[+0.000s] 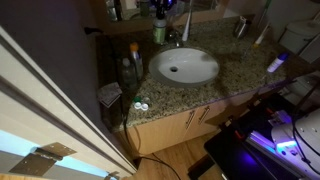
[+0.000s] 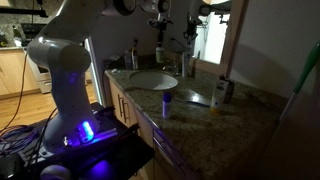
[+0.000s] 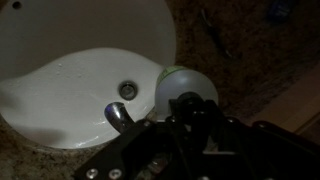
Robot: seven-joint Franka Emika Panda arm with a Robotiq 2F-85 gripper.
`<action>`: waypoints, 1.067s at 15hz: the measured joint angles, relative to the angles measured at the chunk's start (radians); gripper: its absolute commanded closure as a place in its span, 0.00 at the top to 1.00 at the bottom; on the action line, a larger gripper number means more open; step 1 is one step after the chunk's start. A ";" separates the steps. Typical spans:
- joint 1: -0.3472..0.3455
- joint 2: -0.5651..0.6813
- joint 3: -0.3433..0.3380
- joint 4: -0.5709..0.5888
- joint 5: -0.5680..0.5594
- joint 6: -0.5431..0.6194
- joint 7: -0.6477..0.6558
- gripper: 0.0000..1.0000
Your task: Move the pump bottle to the left side of the countertop, open the faucet
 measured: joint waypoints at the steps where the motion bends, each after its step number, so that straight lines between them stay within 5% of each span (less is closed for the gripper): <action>1: 0.000 0.025 0.000 0.022 0.000 0.007 0.014 0.07; 16: -0.017 0.302 -0.002 0.335 0.005 0.046 0.220 0.07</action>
